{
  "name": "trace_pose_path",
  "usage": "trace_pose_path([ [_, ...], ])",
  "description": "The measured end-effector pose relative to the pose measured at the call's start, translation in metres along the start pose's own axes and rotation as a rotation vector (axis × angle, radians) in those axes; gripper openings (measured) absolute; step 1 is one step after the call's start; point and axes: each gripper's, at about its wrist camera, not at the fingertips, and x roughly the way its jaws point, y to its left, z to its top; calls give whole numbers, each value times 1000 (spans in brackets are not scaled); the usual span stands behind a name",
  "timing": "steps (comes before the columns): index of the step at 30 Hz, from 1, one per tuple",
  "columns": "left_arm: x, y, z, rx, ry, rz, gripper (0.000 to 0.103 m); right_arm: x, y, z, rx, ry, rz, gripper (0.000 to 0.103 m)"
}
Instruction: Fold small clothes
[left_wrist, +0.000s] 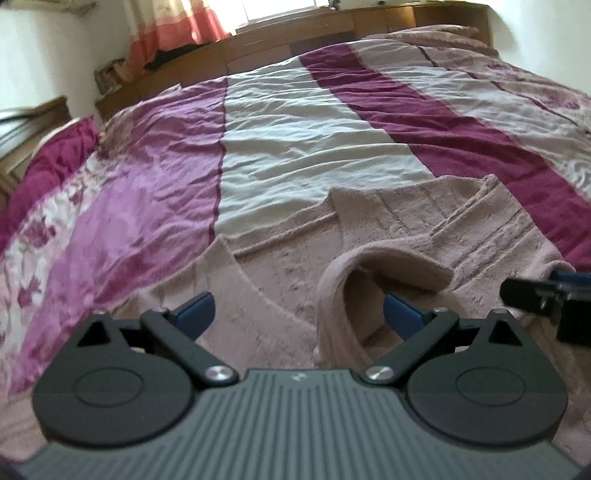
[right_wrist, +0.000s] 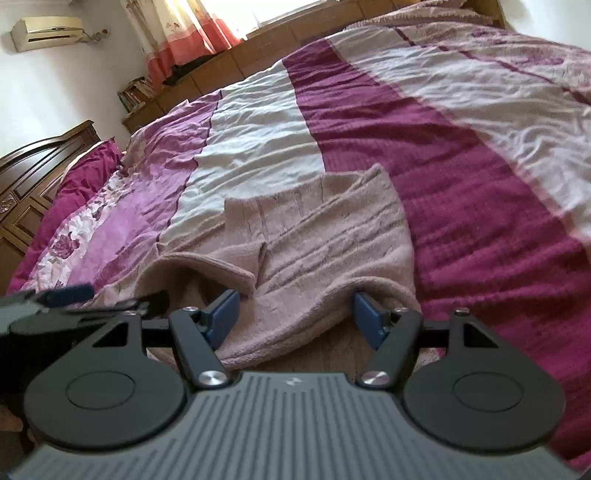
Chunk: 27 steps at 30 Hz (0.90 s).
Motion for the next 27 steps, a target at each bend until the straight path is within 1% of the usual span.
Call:
trace_pose_path([
  [5, 13, -15, 5, 71, -27, -4, 99, 13, -9, -5, 51, 18, -6, 74],
  [6, 16, -18, 5, 86, -30, 2, 96, 14, -11, -6, 65, 17, -2, 74],
  [7, 18, -21, 6, 97, -34, 5, 91, 16, -12, -7, 74, 14, 1, 74],
  [9, 23, -26, 7, 119, -41, 7, 87, 17, -13, -10, 80, 9, 2, 75],
  [12, 29, -34, 6, 152, -59, 0, 77, 20, -15, -12, 95, 4, 4, 75],
  [14, 32, -38, 4, 171, -67, -4, 65, 20, -18, -14, 111, 1, 9, 75],
  [16, 34, -41, 4, 178, -69, -7, 33, 20, -20, -14, 128, -3, 17, 75],
  [18, 35, -39, 4, 144, -61, -4, 15, 20, -21, -14, 131, -5, 21, 74],
  [22, 29, -20, 8, 12, -53, -35, 10, 20, -22, -16, 118, -10, 22, 75],
  [25, 21, -3, 11, -69, -57, -20, 9, 19, -21, -16, 110, -13, 18, 74],
  [27, 15, 13, 12, -142, -60, -15, 9, 19, -21, -17, 110, -14, 18, 74],
])
